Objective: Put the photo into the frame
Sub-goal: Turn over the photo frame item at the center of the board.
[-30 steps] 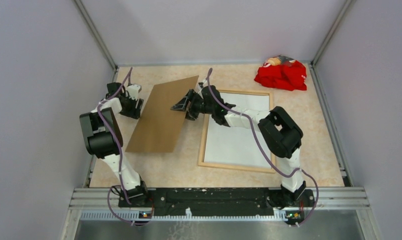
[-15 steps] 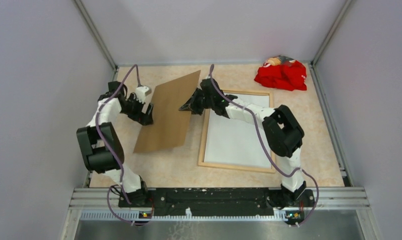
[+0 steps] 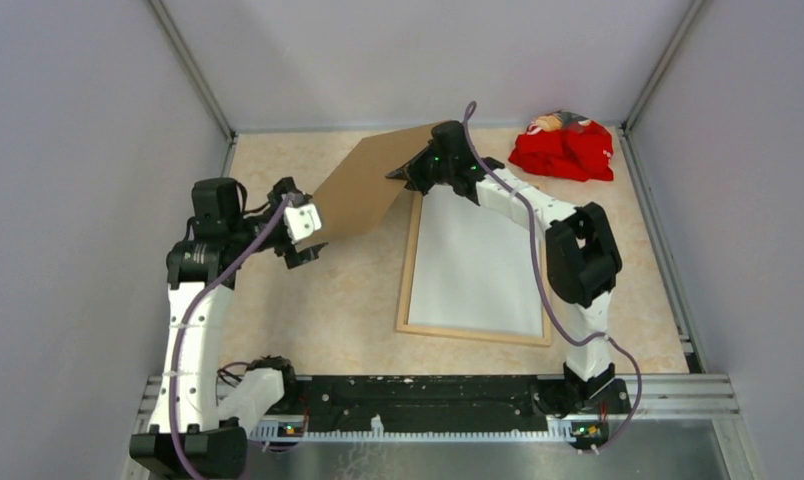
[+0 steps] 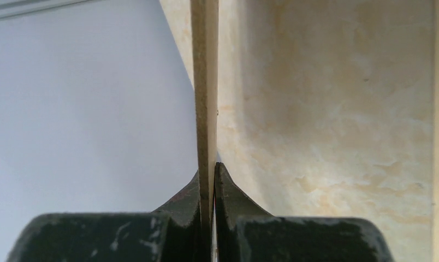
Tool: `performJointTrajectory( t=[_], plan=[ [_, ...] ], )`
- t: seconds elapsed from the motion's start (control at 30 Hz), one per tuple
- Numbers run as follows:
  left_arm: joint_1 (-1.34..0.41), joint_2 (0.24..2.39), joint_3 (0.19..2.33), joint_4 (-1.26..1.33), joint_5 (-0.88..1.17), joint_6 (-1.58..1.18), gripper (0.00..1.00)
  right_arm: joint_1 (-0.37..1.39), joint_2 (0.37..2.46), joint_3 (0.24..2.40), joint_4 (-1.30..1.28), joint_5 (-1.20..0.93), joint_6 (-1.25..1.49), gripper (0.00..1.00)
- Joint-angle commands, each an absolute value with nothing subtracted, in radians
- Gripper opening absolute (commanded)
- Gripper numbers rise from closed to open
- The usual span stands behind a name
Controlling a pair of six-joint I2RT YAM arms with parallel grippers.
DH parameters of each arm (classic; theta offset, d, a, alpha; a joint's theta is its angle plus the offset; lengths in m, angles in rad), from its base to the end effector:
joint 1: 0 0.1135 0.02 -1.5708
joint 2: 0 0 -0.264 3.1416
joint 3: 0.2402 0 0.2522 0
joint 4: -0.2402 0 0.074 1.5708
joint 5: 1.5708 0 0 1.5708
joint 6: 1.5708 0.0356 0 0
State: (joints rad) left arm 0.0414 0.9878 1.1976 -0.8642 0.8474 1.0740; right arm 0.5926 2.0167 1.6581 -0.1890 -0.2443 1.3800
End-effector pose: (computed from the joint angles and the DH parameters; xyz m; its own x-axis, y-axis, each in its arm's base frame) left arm 0.1801 -0.0192 0.3842 0.2084 0.5910 -0.7792 0.8048 0.3491 0.4801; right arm 0.3908 0.2735 0.2654 -0.7822 0.6219 -0.0383 0.2888 0.4163 0.8622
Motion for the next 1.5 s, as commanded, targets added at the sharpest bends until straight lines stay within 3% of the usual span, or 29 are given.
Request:
performJointTrajectory(
  t=[0.0,0.3,0.5,0.6,0.77,0.83,0.9,1.07,1.17,1.27,1.47],
  plan=[
    [-0.019,0.959,1.109,-0.877,0.811,1.244,0.98,0.614,1.92,1.763,-0.126,-0.29,1.459,0.0],
    [-0.115,0.865,0.952,-0.57,0.663,1.197,0.94,0.655,1.879,1.736,-0.074,-0.304,1.501,0.0],
    [-0.14,0.865,0.922,-0.413,0.603,1.137,0.79,0.697,1.88,1.712,-0.006,-0.318,1.542,0.0],
    [-0.141,0.858,0.899,-0.367,0.567,1.152,0.64,0.707,1.878,1.705,0.035,-0.327,1.554,0.0],
    [-0.143,0.819,0.84,-0.241,0.507,1.174,0.22,0.723,1.873,1.73,0.035,-0.342,1.538,0.0],
    [-0.143,0.801,0.807,-0.158,0.469,1.176,0.1,0.727,1.873,1.745,0.031,-0.359,1.528,0.0],
    [-0.143,0.787,0.786,-0.087,0.442,1.181,0.01,0.728,1.873,1.757,0.029,-0.384,1.511,0.17],
    [-0.143,0.785,0.805,-0.048,0.415,1.171,0.0,0.692,1.855,1.796,-0.068,-0.507,1.338,0.59],
    [-0.143,0.794,0.846,-0.075,0.418,1.133,0.0,0.644,1.795,1.79,-0.166,-0.589,1.122,0.73],
    [-0.143,0.807,0.899,-0.147,0.456,1.12,0.0,0.596,1.712,1.817,-0.343,-0.623,0.812,0.81],
    [-0.143,0.879,1.091,-0.383,0.581,1.102,0.0,0.592,1.552,1.821,-0.585,-0.495,0.183,0.83]
  ],
)
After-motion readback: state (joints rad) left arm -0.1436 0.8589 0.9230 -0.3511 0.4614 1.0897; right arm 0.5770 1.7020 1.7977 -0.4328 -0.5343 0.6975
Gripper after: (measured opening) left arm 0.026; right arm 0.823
